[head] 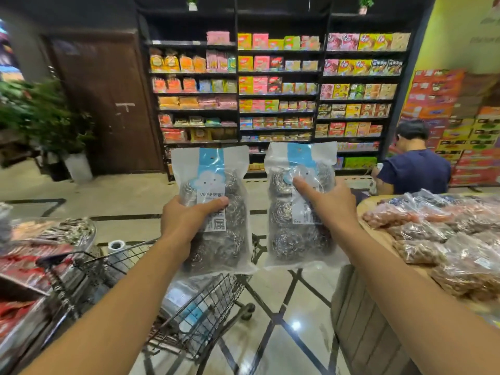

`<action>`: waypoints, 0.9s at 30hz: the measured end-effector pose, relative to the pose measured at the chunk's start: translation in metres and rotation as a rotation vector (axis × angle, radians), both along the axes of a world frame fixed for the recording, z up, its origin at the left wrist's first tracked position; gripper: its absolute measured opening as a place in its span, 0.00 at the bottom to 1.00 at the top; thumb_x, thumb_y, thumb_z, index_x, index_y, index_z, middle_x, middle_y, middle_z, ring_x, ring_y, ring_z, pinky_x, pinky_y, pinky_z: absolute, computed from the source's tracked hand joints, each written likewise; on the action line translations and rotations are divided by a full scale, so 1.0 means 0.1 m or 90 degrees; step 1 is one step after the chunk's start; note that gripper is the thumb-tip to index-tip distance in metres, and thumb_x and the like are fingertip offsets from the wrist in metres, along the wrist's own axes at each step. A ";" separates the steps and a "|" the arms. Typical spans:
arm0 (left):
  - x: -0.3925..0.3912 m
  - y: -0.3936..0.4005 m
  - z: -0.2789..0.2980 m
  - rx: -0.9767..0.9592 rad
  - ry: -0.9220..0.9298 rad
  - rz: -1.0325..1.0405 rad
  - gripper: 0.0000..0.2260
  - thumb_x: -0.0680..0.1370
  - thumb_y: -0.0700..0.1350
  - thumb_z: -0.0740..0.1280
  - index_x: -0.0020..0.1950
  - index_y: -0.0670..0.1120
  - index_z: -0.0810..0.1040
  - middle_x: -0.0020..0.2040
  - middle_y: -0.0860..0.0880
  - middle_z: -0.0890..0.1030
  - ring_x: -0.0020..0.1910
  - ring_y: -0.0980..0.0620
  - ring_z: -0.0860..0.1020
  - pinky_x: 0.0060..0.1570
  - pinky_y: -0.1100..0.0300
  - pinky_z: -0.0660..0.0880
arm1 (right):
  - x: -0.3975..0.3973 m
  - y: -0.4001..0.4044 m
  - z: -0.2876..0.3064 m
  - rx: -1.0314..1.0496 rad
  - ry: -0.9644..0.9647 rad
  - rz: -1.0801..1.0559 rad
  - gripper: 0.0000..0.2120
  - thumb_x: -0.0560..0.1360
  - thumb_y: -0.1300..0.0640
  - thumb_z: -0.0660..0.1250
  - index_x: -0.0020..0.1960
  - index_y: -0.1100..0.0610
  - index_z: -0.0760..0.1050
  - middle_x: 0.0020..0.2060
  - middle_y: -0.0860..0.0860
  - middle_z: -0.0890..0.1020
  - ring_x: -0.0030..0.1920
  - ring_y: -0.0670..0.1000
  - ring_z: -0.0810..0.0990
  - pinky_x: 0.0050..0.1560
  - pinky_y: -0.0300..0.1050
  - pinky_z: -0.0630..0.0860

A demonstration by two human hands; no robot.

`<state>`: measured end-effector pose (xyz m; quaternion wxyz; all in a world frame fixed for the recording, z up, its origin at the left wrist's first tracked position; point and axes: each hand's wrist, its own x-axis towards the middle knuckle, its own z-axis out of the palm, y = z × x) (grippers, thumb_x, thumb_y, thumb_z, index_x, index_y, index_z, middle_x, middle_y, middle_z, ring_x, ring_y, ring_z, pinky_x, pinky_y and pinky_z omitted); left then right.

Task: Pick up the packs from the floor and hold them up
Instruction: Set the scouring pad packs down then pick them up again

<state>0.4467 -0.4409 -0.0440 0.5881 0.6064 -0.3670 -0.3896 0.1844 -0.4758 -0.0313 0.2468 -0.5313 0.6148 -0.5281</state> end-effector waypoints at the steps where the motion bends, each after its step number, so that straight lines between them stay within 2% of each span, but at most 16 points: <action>1: 0.04 -0.15 -0.01 0.003 0.002 0.014 0.30 0.58 0.50 0.87 0.57 0.47 0.82 0.44 0.47 0.89 0.42 0.46 0.88 0.51 0.44 0.84 | 0.03 -0.20 0.00 0.003 0.003 0.010 0.36 0.68 0.32 0.76 0.65 0.53 0.73 0.54 0.48 0.80 0.54 0.53 0.78 0.54 0.51 0.75; 6: 0.35 -0.83 -0.09 0.022 0.019 0.071 0.39 0.49 0.55 0.88 0.57 0.48 0.81 0.46 0.46 0.89 0.44 0.44 0.88 0.52 0.42 0.84 | 0.31 -1.09 -0.07 0.034 -0.008 0.064 0.33 0.68 0.33 0.77 0.63 0.53 0.74 0.52 0.48 0.81 0.52 0.53 0.80 0.53 0.51 0.76; 9: 0.56 -1.21 -0.15 0.030 0.025 0.096 0.38 0.51 0.56 0.87 0.57 0.47 0.80 0.47 0.46 0.89 0.44 0.44 0.88 0.52 0.42 0.84 | 0.53 -1.58 -0.16 0.042 -0.012 0.100 0.30 0.69 0.35 0.77 0.62 0.51 0.73 0.45 0.42 0.78 0.49 0.50 0.78 0.50 0.47 0.72; 12: 0.76 -1.61 -0.22 0.035 0.023 0.115 0.44 0.44 0.60 0.86 0.57 0.48 0.81 0.47 0.45 0.88 0.45 0.43 0.88 0.51 0.42 0.84 | 0.79 -2.07 -0.30 0.051 0.004 0.120 0.30 0.68 0.34 0.77 0.61 0.49 0.73 0.46 0.42 0.78 0.52 0.52 0.81 0.54 0.51 0.77; 15: 1.01 -2.05 -0.37 0.033 0.027 0.127 0.31 0.57 0.53 0.86 0.55 0.48 0.80 0.47 0.45 0.88 0.44 0.44 0.88 0.50 0.45 0.84 | 1.12 -2.60 -0.44 0.054 0.023 0.134 0.32 0.66 0.31 0.77 0.60 0.49 0.74 0.49 0.45 0.82 0.52 0.52 0.83 0.58 0.57 0.80; 16: 1.12 -2.20 -0.44 0.032 0.026 0.134 0.29 0.58 0.52 0.86 0.55 0.49 0.80 0.47 0.46 0.88 0.44 0.45 0.88 0.50 0.44 0.84 | 1.25 -2.78 -0.49 0.051 0.026 0.139 0.33 0.65 0.29 0.76 0.60 0.49 0.75 0.50 0.45 0.83 0.52 0.53 0.83 0.58 0.59 0.81; 20: 1.57 -2.72 -0.73 0.043 -0.002 0.158 0.29 0.60 0.52 0.86 0.57 0.48 0.82 0.46 0.48 0.88 0.43 0.47 0.87 0.50 0.46 0.84 | 1.85 -3.41 -0.69 0.072 0.062 0.166 0.42 0.62 0.25 0.73 0.64 0.52 0.74 0.57 0.51 0.82 0.59 0.58 0.81 0.61 0.62 0.78; 24: 2.01 -3.10 -0.98 0.061 0.001 0.186 0.29 0.62 0.51 0.85 0.59 0.48 0.82 0.48 0.49 0.88 0.45 0.48 0.87 0.47 0.49 0.84 | 2.40 -3.95 -0.95 0.098 0.084 0.211 0.37 0.68 0.30 0.74 0.66 0.55 0.73 0.58 0.52 0.80 0.60 0.58 0.79 0.60 0.57 0.77; 27: 2.32 -3.30 -1.23 0.077 0.014 0.220 0.29 0.59 0.53 0.86 0.57 0.50 0.83 0.48 0.51 0.88 0.47 0.48 0.87 0.50 0.48 0.83 | 2.76 -4.26 -1.22 0.124 0.083 0.255 0.39 0.65 0.27 0.74 0.64 0.54 0.73 0.56 0.51 0.82 0.57 0.57 0.81 0.59 0.59 0.79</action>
